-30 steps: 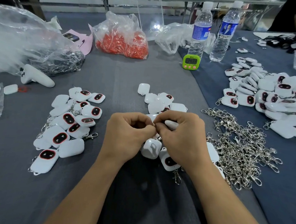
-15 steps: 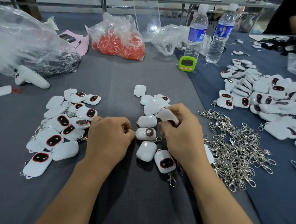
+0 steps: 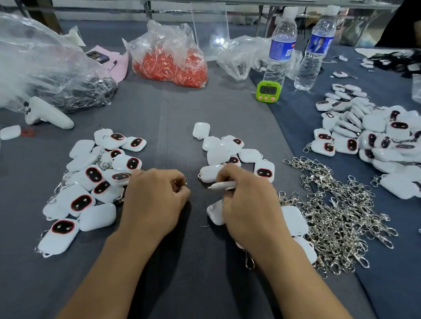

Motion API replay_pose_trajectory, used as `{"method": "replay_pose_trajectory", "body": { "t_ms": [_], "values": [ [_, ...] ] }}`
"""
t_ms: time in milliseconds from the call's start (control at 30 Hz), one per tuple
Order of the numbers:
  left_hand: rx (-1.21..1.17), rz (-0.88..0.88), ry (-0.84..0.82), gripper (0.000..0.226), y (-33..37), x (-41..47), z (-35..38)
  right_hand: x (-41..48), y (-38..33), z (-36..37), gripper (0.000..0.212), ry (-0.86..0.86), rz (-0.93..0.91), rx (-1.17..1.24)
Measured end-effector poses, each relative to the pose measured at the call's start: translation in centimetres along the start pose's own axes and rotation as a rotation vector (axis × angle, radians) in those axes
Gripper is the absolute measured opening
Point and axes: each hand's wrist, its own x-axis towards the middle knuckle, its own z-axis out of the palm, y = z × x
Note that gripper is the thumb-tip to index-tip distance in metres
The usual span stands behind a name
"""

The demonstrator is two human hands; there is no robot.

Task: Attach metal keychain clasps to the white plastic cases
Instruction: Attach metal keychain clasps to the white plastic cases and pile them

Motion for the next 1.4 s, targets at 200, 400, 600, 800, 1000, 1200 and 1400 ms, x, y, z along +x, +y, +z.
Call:
{"method": "replay_pose_trajectory", "body": {
  "t_ms": [200,400,600,800,1000,1200,1400],
  "values": [
    [0.007,0.176,-0.025,0.003,0.4,-0.4,0.5,0.5,0.3,0.4,0.026,0.039,0.083,0.284],
    [-0.091,0.220,-0.153,0.010,0.3,-0.1,0.3,1.2,1.2,0.5,0.016,-0.035,0.114,0.351],
    [-0.119,0.221,-0.205,0.027,0.2,0.1,0.3,1.4,1.4,0.4,0.019,-0.069,0.097,0.303],
    [-0.133,0.211,-0.245,0.020,0.2,0.3,0.0,1.1,1.5,0.9,0.017,-0.011,0.082,0.314],
    [-0.136,0.226,-0.255,0.016,0.0,0.3,0.0,1.5,1.1,0.4,0.020,-0.078,0.087,0.333],
    [-0.131,0.248,-0.237,0.018,0.2,0.2,-0.1,1.5,0.7,0.0,0.024,-0.118,0.080,0.316],
    [-0.066,0.269,-0.161,0.010,0.5,-0.1,0.0,1.3,0.7,-0.1,0.023,-0.115,0.067,0.321]
  ]
}}
